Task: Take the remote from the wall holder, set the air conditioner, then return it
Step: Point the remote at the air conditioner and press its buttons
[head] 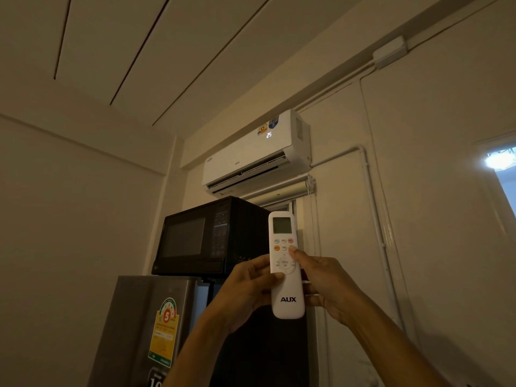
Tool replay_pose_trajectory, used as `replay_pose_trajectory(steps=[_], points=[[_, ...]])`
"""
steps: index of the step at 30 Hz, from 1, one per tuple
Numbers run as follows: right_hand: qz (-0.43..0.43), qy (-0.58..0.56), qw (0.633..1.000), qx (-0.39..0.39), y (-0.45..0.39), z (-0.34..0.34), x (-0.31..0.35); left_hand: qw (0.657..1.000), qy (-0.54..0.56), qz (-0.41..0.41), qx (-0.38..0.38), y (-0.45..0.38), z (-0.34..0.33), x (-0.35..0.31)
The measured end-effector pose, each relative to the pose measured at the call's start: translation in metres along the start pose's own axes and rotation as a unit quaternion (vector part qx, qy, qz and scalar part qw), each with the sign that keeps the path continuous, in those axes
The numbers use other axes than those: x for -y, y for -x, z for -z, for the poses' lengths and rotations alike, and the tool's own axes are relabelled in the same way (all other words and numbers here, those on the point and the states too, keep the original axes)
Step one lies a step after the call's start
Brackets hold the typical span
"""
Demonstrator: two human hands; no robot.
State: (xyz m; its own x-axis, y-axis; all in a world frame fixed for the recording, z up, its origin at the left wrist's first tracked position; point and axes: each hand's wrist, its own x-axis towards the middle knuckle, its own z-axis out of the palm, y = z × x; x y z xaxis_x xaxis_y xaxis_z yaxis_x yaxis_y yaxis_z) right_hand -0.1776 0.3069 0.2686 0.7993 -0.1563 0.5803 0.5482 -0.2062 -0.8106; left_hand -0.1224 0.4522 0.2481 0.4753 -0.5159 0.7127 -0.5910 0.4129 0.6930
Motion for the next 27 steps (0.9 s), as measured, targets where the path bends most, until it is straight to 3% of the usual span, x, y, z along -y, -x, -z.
replay_pose_trajectory(steps=[27], points=[[-0.020,0.001,1.000,-0.002,-0.0035,-0.0004,-0.0061,1.000,-0.002,0.007,-0.010,-0.0031,0.0042,0.0090]])
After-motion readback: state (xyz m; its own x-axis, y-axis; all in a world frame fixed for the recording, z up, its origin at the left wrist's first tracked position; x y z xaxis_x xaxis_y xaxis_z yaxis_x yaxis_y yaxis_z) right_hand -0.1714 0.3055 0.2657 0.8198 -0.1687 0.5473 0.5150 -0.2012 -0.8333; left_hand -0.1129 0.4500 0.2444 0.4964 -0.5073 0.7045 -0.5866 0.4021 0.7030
